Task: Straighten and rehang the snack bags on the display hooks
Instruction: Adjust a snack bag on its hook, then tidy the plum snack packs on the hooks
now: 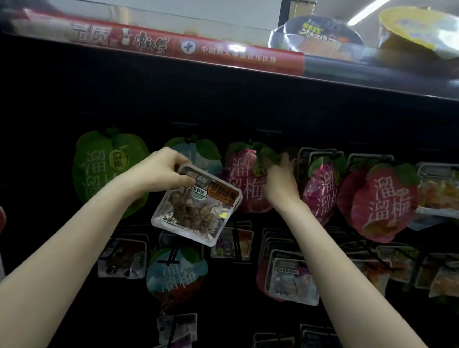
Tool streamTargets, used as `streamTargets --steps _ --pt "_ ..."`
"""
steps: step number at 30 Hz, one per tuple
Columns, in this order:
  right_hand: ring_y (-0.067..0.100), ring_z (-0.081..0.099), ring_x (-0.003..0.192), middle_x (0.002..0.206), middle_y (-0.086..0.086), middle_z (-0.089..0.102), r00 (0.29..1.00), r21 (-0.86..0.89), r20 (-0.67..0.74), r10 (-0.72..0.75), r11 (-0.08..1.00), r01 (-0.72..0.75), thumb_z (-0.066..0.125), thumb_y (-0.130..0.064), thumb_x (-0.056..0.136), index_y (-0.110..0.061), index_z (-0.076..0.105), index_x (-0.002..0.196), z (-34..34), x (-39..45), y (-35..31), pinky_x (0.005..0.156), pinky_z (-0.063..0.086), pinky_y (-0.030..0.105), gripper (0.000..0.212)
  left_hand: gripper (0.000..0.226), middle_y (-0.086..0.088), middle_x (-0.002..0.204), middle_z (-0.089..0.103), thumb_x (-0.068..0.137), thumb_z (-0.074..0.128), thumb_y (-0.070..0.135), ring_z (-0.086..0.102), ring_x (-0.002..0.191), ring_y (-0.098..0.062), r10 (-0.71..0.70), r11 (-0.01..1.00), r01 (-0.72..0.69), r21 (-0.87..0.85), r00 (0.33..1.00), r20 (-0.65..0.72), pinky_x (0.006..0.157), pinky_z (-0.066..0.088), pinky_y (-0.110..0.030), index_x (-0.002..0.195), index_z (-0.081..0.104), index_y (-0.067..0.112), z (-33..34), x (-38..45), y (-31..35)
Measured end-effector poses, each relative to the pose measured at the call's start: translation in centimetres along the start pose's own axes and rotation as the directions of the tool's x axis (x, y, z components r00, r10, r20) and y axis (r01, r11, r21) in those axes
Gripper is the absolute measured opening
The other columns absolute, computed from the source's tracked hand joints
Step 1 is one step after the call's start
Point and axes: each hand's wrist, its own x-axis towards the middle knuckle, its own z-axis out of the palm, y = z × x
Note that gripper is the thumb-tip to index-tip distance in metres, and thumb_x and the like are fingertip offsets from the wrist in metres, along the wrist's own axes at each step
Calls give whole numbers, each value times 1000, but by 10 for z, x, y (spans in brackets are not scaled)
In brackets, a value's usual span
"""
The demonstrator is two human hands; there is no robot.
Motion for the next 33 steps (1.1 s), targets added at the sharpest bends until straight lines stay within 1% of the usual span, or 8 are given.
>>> streamTargets --steps 4,6,8,10,15,23,29,33 --pt "24 32 128 137 11 36 975 446 -222 9 890 93 46 -8 95 -6 59 120 14 -26 -11 103 24 20 28 7 3 72 66 81 70 12 60 67 -7 -126 970 119 -210 992 -20 62 46 -19 76 67 16 7 -9 -20" --pt "14 47 116 125 3 51 998 694 45 -37 720 -4 47 -29 97 -12 59 119 19 -43 -23 96 34 21 31 8 6 68 69 79 71 11 63 65 -4 -197 928 182 -324 980 -13 64 48 -18 75 68 17 13 -15 -30" --pt "10 58 101 107 -4 64 961 708 221 -167 705 -40 58 -34 90 -17 62 108 31 -54 -28 86 43 25 24 8 7 65 70 79 71 10 66 65 -5 -270 866 242 -438 963 -1 64 49 -18 76 69 17 20 -21 -40" --pt "9 61 80 82 -8 66 961 683 197 -194 731 8 70 -20 82 -19 64 87 44 -59 -31 73 45 27 7 3 7 66 71 79 71 13 66 65 -4 -304 829 277 -485 953 24 62 49 -16 78 71 16 26 -29 -49" --pt "0 53 56 60 -5 55 976 742 199 -85 664 -93 65 -5 84 -18 52 67 72 -65 -28 57 39 18 25 21 6 68 71 80 63 31 65 71 -3 -414 657 340 -673 908 54 74 52 -15 75 70 13 33 -57 -78" --pt "21 62 77 78 0 63 956 767 231 181 571 -293 56 -4 88 -25 53 79 102 -60 -31 74 47 39 23 23 0 73 69 78 68 -1 62 74 -11 -523 721 404 -563 850 -59 72 49 -22 72 72 21 19 -101 -130" --pt "15 55 76 80 -6 55 964 611 201 -172 792 14 52 8 80 -12 51 108 123 -92 -59 69 37 27 35 27 -10 77 58 79 67 -1 49 70 -14 -453 852 450 -267 890 54 65 38 -25 71 68 25 23 -130 -159" --pt "29 58 83 88 6 56 918 453 168 -360 855 253 48 8 68 -10 62 83 144 -116 -82 69 44 35 27 35 -15 71 56 78 71 7 46 65 -17 -436 888 459 -40 866 244 65 38 -30 65 69 39 22 -147 -182"
